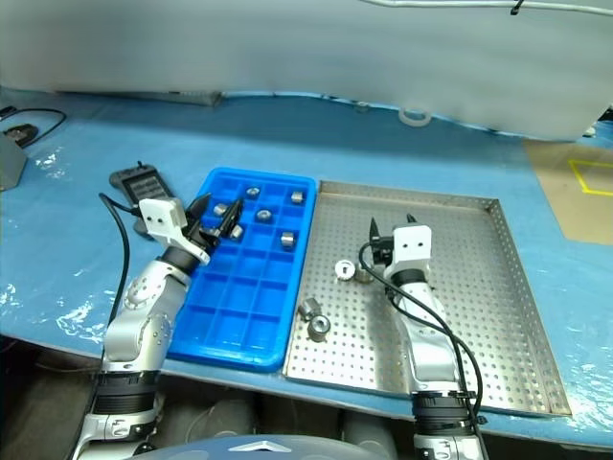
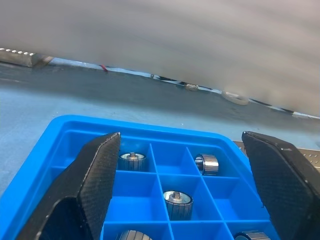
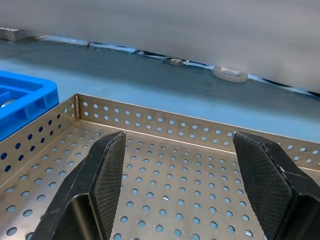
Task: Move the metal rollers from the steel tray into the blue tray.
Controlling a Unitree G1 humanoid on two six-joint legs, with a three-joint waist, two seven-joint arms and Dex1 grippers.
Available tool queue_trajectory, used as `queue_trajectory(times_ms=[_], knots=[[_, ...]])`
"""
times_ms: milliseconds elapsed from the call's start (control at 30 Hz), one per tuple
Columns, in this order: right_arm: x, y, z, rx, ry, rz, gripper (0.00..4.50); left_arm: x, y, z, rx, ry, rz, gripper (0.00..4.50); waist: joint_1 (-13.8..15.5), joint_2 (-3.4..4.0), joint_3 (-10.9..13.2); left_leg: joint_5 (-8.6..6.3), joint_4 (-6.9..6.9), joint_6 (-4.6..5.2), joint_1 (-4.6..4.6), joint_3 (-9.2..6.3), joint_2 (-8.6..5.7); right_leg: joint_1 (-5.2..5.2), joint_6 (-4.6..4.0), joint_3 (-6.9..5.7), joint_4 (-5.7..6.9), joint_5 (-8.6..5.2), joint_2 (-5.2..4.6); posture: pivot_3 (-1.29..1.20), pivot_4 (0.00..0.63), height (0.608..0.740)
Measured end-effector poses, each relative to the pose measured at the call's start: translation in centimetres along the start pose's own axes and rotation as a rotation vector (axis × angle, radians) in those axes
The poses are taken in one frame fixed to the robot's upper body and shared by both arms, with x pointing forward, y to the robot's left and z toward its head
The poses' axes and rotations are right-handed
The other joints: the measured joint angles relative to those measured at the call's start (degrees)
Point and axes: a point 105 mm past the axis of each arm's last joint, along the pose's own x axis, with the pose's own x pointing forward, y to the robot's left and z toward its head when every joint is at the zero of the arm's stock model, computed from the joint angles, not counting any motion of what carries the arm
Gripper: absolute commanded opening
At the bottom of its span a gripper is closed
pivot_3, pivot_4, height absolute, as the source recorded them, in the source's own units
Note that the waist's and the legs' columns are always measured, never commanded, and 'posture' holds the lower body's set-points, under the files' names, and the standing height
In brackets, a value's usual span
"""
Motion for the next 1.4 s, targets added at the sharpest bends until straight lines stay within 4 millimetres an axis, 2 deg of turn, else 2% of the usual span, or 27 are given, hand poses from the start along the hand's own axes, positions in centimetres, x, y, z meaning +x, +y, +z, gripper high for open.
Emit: queue_trajectory(times_ms=[1100, 1233, 1333, 1400], knots=[[0.4, 0.3, 0.4, -0.009, -0.009, 0.023, 3.56, 0.0, 0.2, -0.4, -0.001, 0.011, -0.003, 4.08, 0.1, 0.00, 0.0, 0.00, 0.00, 0.00, 0.00, -0.01, 0.00, 0.00, 0.00, 0.00, 0.01, 0.00, 0.00, 0.08, 0.150, 0.740], [1.1, 0.2, 1.1, -0.036, -0.030, 0.056, 3.56, 0.8, 1.1, 0.5, 0.019, 0.003, -0.005, 4.08, 0.1, 0.00, 0.0, 0.03, 0.02, -0.05, 0.02, -0.01, 0.00, 0.00, 0.00, 0.00, 0.07, 0.00, 0.01, 0.06, 0.150, 0.740], [1.6, -0.3, 1.6, -0.070, -0.041, 0.087, 3.56, 1.3, 0.9, 1.5, 0.079, 0.029, -0.096, 4.08, 0.2, 0.01, 0.0, 0.03, 0.03, -0.04, 0.02, 0.01, -0.04, 0.01, -0.01, 0.00, 0.08, 0.00, 0.00, 0.04, 0.150, 0.740], [1.7, -0.9, 1.8, -0.088, -0.040, 0.108, 3.56, 1.6, -0.1, 1.6, 0.105, 0.063, -0.191, 4.08, 0.3, 0.01, 0.0, 0.02, 0.03, -0.03, 0.01, 0.03, -0.09, 0.01, -0.01, 0.00, 0.08, 0.01, 0.00, 0.02, 0.150, 0.740]])
